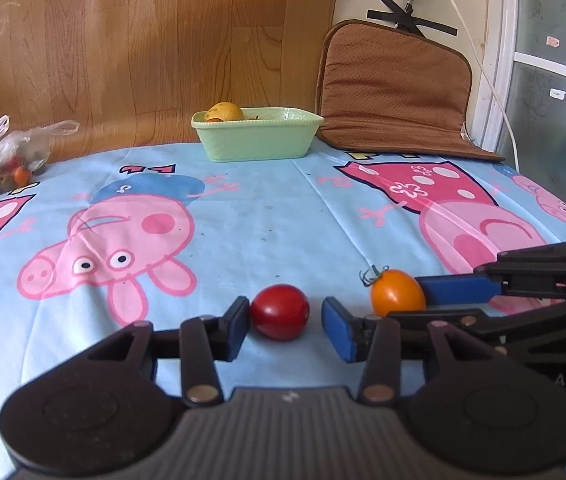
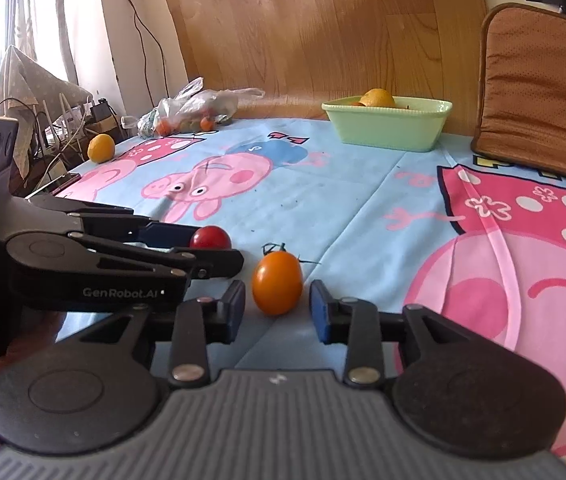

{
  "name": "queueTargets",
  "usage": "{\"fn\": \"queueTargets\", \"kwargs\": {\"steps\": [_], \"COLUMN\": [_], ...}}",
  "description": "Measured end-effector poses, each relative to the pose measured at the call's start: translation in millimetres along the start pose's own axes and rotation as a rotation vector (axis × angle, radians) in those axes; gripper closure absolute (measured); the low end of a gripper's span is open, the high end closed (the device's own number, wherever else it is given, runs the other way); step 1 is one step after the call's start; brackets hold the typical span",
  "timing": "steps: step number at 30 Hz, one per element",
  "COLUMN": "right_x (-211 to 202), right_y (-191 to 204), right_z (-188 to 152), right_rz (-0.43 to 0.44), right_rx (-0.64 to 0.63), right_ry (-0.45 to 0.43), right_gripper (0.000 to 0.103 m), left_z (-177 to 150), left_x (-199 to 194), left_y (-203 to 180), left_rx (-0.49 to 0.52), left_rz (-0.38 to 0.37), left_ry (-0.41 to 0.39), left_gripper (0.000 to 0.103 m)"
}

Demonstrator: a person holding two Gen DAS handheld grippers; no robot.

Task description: Organize fruits

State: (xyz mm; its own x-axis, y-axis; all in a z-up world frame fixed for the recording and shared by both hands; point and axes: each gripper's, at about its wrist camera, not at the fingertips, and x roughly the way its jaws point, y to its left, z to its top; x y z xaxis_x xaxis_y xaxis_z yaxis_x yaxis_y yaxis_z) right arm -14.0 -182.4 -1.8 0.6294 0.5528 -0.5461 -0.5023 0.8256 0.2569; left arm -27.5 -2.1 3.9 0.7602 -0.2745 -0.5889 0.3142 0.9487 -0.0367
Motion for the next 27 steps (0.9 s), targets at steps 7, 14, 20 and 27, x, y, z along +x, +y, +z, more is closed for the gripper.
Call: {"fn": "queueTargets", "kwargs": {"steps": [7, 14, 20, 27], "right_x": [-0.8, -0.7, 2.4, 2.3], "right_y": [0.6, -6.0, -0.4, 1.1], "right_z": [0.3, 0.5, -1.8, -1.8], "right_rz": [-0.015, -0.056, -0.054, -0.059], "right_rx": [-0.009, 0.024, 0.006, 0.004], "right_ry": [-0.026, -0.049, -0.035, -0.032], "right_gripper": [0.073, 0.073, 0.072, 0.072], "left_z": [0.8, -0.8, -2.8, -3.8], "left_x": [0.0, 0.5, 1.3, 0.9], "left_y": [3.3, -0.9, -4.7, -5.6], "left_rx": [-0.016, -0.002, 0.024, 0.031], "left_rz": [-0.011, 0.003, 0.023, 0.029], "left_ry": [-0.003, -0.013, -0.023, -0.027], "left_gripper": [0.067, 0.067, 0.066, 0.066]}}
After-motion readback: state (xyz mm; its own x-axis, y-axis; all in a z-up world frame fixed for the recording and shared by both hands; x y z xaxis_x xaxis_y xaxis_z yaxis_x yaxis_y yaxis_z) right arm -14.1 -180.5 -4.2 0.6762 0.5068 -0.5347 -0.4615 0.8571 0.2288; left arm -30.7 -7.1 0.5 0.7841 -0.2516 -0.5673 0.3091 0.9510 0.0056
